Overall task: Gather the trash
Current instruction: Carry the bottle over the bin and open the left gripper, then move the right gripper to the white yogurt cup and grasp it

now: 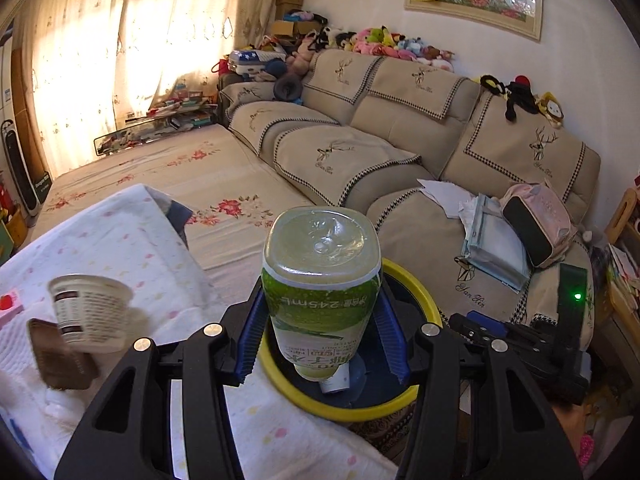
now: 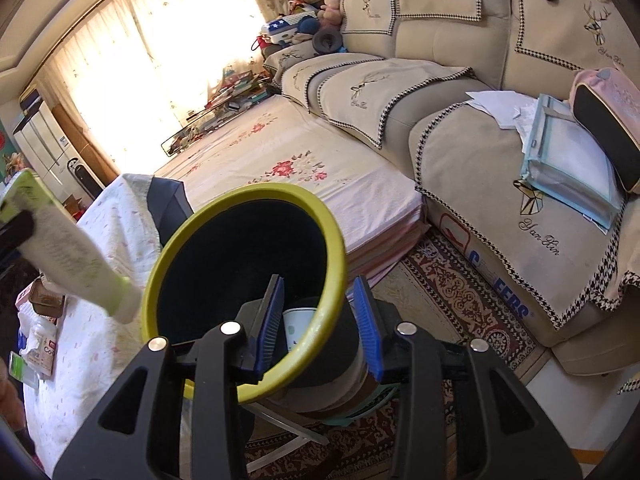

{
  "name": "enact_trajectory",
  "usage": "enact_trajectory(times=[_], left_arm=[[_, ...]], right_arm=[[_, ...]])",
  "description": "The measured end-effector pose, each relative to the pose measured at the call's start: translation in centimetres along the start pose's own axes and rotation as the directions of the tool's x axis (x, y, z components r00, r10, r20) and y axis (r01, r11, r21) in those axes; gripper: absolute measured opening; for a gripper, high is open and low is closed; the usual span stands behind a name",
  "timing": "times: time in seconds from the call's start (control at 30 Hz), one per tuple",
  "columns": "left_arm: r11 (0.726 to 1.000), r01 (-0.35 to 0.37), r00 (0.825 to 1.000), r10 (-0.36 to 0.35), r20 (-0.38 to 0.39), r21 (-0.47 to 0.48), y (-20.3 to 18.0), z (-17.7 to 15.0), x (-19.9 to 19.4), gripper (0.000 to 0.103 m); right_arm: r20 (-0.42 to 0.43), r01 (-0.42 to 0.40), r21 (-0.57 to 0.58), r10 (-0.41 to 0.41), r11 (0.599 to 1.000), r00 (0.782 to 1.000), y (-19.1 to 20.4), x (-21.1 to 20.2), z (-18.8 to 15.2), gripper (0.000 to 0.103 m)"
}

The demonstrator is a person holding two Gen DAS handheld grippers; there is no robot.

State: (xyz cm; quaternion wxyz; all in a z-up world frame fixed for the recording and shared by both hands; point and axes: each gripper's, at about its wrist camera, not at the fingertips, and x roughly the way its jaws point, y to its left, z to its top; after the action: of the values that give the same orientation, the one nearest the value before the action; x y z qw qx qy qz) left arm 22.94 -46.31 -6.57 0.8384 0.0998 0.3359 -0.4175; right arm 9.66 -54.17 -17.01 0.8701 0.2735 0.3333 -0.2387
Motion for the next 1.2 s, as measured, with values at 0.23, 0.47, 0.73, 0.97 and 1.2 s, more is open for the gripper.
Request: enact_trajectory(times=[0.23, 0.47, 0.73, 0.97, 1.2], left_arm=[[1.0, -0.026, 1.0, 0.026, 0.0, -0.011, 0.3, -0.5, 1.3, 0.065], [0.997, -0.059, 0.994, 0.062, 0.086, -0.045, 1.9, -2.1, -6.2, 0.072], [0.966, -0.18, 0.967, 0.208, 0.145, -0.188, 7.7, -8.5, -17.9, 0.079], [0.88, -0.34, 0.903, 0.403, 0.145, -0.331, 12.8, -14.6, -25.5, 0.081], [0.831, -0.34, 0.896, 0.429, 0.118, -0.44, 17.4, -18.9, -28.7, 0.083]], right_arm=[[0.005, -0.004, -0.002, 0.004, 1.0, 1.0, 0.0, -0.4, -0.1, 0.039], [-0.007, -0.023, -0.029, 0.023, 0.999, 1.0, 1.4, -0.4, -0.4, 0.039], [-0.033, -0.077, -0.121, 0.073, 0.99, 0.997, 6.1, -0.2, -1.2, 0.04], [-0.073, -0.197, -0.232, 0.185, 0.953, 0.98, 13.1, -0.2, -1.4, 0.045], [-0.086, -0.286, -0.35, 0.274, 0.892, 0.958, 22.5, -0.7, -1.3, 0.049]])
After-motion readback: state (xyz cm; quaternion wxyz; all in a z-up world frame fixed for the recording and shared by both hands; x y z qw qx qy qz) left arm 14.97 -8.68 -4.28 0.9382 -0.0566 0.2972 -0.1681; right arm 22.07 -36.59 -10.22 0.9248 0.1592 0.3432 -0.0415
